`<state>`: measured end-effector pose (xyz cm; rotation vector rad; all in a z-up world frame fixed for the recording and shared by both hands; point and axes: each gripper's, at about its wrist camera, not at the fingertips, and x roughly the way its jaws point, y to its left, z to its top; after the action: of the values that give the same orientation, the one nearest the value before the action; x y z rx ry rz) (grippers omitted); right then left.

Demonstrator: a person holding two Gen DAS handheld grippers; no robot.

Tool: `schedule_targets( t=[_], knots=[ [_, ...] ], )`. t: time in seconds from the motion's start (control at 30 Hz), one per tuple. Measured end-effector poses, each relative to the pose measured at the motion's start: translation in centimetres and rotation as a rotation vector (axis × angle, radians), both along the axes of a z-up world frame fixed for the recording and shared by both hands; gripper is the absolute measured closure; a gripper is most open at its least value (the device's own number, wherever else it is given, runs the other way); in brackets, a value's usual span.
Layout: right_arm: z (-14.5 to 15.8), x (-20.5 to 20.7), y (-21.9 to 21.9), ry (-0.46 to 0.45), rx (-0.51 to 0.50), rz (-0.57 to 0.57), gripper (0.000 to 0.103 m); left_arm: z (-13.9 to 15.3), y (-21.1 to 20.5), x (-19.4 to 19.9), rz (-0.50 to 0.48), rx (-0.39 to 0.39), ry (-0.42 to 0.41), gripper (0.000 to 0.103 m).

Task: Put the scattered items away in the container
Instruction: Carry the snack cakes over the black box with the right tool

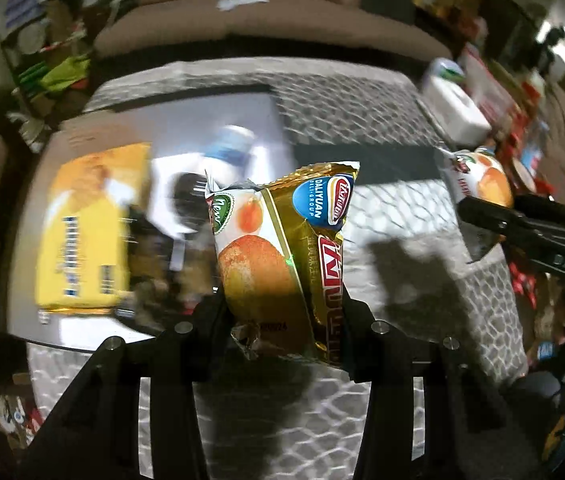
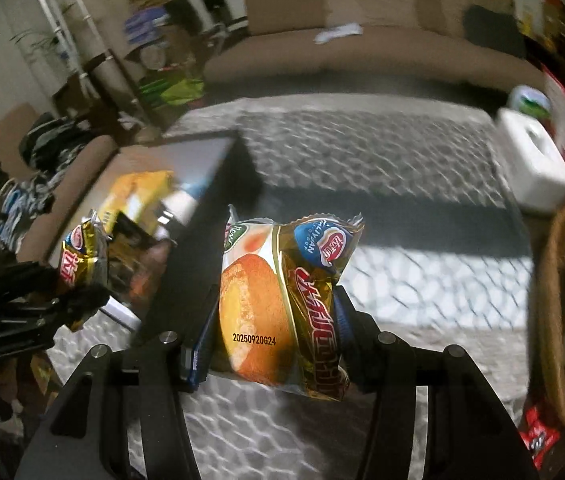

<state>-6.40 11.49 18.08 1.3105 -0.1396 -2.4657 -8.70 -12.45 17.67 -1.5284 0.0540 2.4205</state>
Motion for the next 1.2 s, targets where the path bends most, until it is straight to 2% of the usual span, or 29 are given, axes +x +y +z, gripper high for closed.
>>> schedule_targets(
  t=[0.23, 0.33, 0.53, 0.67, 0.87, 1.2],
  knots=[
    [0.9, -5.7, -9.5, -0.022, -0.063, 0.074, 0.049, 0.6, -7.0, -4.4, 0.076, -0.022, 0.0, 0.061],
    [0.1, -9.1, -13.7, -0.055, -0.087, 0.091, 0.049, 0.3, -8.4, -6.4, 0.084, -0.018, -0.007, 0.061],
    [-3.2, -15.5, -18.9, -0.139, -0.086, 0.068, 0.049, -1.1, -11.4, -10.1, 0.103, -0.023, -0.021, 0.061],
    [-6.1, -18.4, -20.9, -0.203, -0.101, 0.031, 0.049, -3.2, -13.2, -11.9, 0.114, -0.032, -0.05, 0.061],
    [-9.4, -20.7, -22.1, -0.257, -0.117, -0.035, 0.049, -5.3, -15.6, -12.8, 0.129, 0.003, -0.071, 0.061],
    [-12.0, -22.4, -22.3, -0.293, -0.127, -0.151, 0.047, -7.1, -17.0, -12.7, 0.126, 0.03, -0.096, 0.061]
  ],
)
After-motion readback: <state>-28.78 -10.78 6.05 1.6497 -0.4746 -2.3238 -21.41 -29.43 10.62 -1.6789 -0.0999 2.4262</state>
